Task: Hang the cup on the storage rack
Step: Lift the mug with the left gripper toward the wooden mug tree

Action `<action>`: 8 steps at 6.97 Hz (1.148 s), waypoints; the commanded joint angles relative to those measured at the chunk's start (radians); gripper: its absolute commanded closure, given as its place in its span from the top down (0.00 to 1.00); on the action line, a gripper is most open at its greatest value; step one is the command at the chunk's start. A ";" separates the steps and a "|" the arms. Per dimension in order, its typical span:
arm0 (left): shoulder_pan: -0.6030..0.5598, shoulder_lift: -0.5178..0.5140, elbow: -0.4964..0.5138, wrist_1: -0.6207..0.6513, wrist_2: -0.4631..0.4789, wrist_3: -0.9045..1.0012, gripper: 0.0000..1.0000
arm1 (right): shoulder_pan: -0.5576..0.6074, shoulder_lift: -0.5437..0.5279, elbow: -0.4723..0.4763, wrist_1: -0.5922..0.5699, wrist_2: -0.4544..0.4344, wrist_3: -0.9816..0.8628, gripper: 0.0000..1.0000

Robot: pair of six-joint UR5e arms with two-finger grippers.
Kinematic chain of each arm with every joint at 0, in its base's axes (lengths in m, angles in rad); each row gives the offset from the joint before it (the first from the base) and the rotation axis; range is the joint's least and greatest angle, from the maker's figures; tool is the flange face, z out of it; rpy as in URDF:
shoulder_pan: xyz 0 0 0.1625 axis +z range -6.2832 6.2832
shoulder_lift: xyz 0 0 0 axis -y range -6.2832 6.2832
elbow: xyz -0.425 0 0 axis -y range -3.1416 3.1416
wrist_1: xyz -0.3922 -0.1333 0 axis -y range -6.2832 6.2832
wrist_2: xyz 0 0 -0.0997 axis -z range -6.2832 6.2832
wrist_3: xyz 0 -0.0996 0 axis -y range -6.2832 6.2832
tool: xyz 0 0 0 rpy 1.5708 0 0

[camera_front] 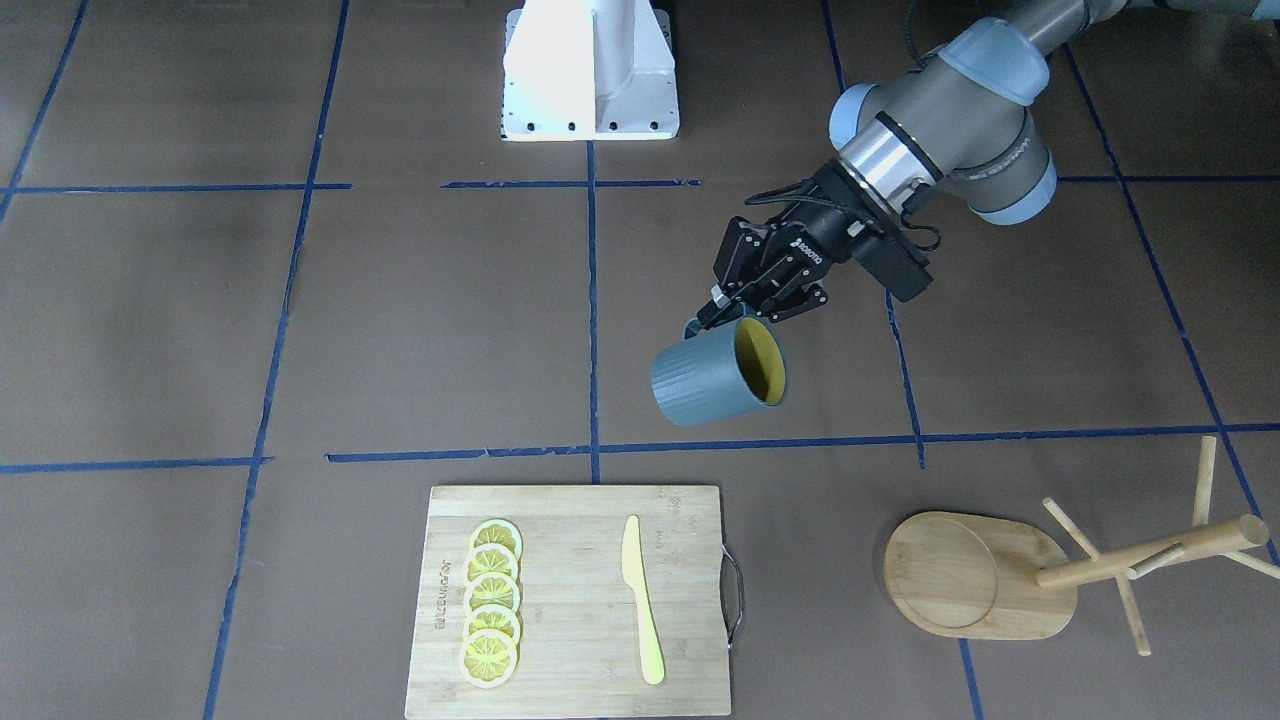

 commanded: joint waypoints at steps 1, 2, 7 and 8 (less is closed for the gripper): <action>-0.113 -0.005 0.047 -0.022 0.003 -0.087 0.00 | 0.005 -0.002 0.005 0.000 0.001 -0.002 1.00; -0.127 -0.008 0.072 -0.025 0.036 -0.122 0.00 | 0.007 0.000 0.005 0.002 0.001 -0.001 1.00; -0.175 -0.120 0.346 -0.161 0.231 -0.370 0.00 | 0.011 0.007 0.009 0.002 0.000 -0.001 1.00; -0.179 -0.130 0.398 -0.222 0.234 -0.472 0.00 | 0.011 0.007 0.009 0.002 -0.002 -0.001 1.00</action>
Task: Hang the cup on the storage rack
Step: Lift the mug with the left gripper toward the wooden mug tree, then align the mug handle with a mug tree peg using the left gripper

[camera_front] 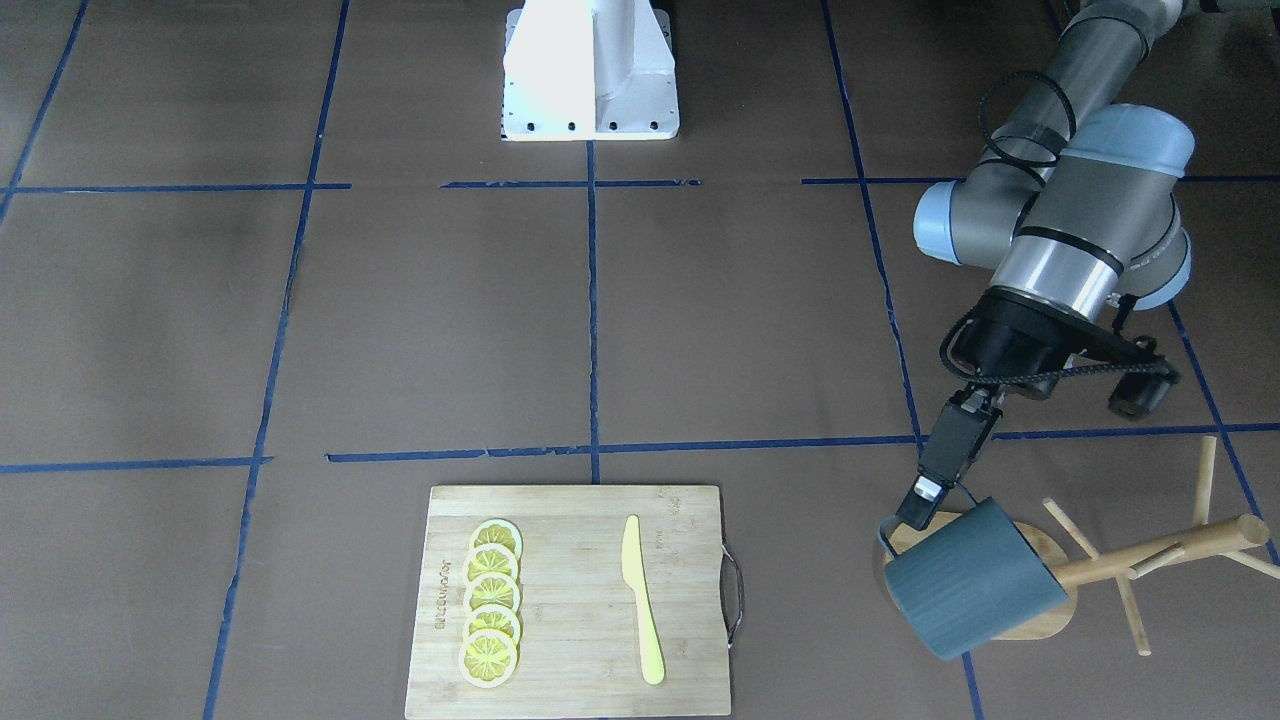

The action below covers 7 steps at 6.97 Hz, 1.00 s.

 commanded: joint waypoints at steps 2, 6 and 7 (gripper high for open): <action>-0.014 -0.042 0.148 -0.166 0.074 -0.286 0.00 | 0.006 0.004 0.003 0.000 0.000 0.000 1.00; -0.019 -0.042 0.238 -0.322 0.126 -0.561 0.00 | 0.006 0.005 0.020 0.000 -0.002 0.008 1.00; -0.019 -0.044 0.261 -0.365 0.152 -0.639 0.00 | 0.006 0.005 0.023 0.000 -0.002 0.008 1.00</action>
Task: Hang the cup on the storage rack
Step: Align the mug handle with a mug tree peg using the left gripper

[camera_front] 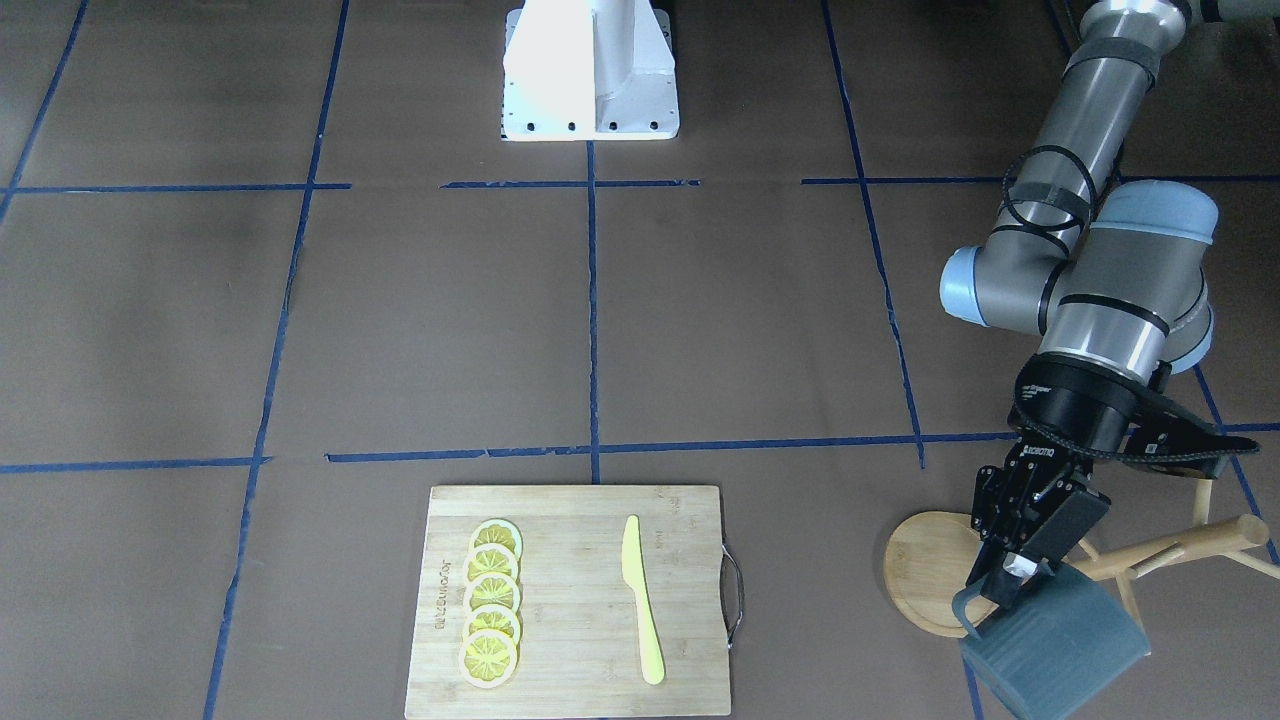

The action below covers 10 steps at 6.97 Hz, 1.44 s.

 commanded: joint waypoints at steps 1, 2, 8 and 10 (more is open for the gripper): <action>0.006 -0.001 0.036 -0.084 0.057 -0.141 0.00 | 0.000 0.000 0.004 0.002 0.000 0.000 1.00; 0.025 -0.001 0.038 -0.110 0.093 -0.164 0.00 | 0.000 0.000 0.004 0.000 0.000 0.000 1.00; 0.056 0.033 0.036 -0.193 0.145 -0.239 0.00 | 0.000 0.000 0.009 0.000 -0.002 0.002 1.00; 0.045 0.036 0.039 -0.219 0.147 -0.278 0.00 | 0.000 -0.003 0.030 0.000 -0.005 0.002 1.00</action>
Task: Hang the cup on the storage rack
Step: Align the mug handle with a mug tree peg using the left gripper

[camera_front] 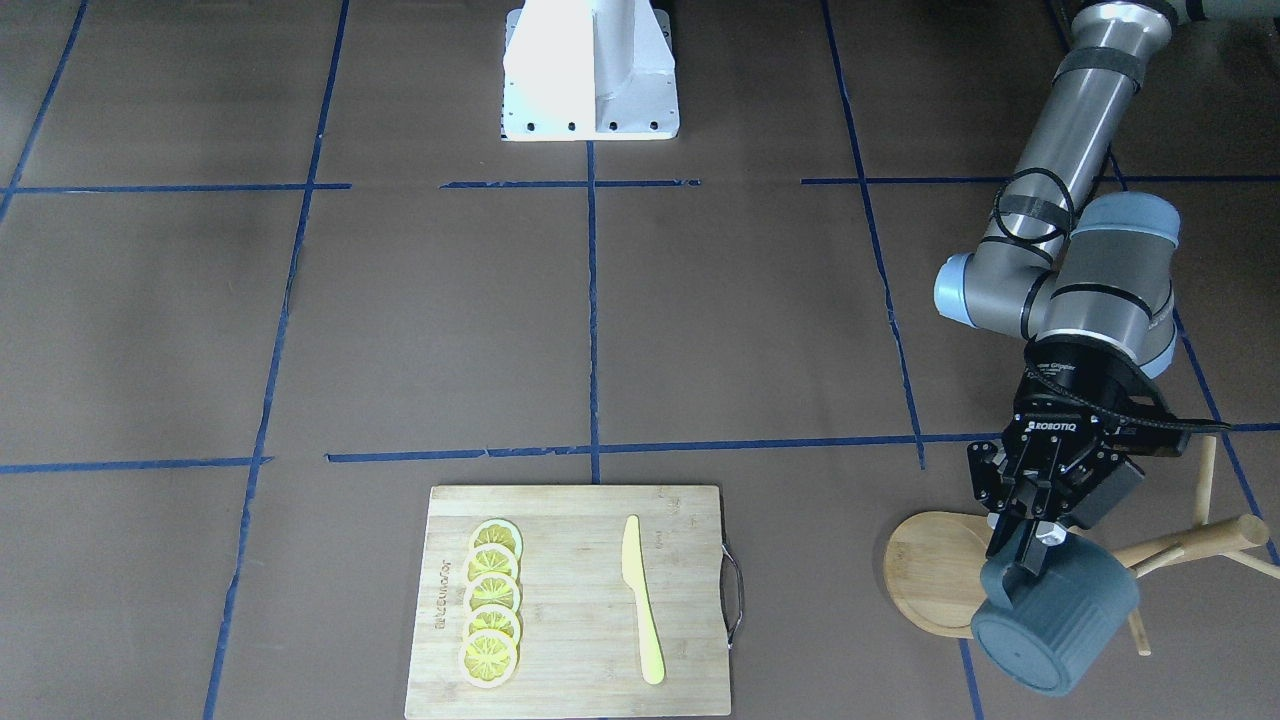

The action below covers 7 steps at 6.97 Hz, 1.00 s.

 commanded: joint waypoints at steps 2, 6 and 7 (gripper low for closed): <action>-0.011 0.009 0.009 -0.023 0.013 -0.080 0.00 | 0.000 -0.002 0.011 0.000 -0.002 0.000 1.00; -0.011 0.055 0.023 -0.094 0.030 -0.148 0.00 | 0.000 -0.003 0.008 0.000 -0.003 0.000 1.00; -0.011 0.057 0.025 -0.100 0.041 -0.181 0.00 | 0.000 -0.003 0.008 0.000 -0.003 0.000 1.00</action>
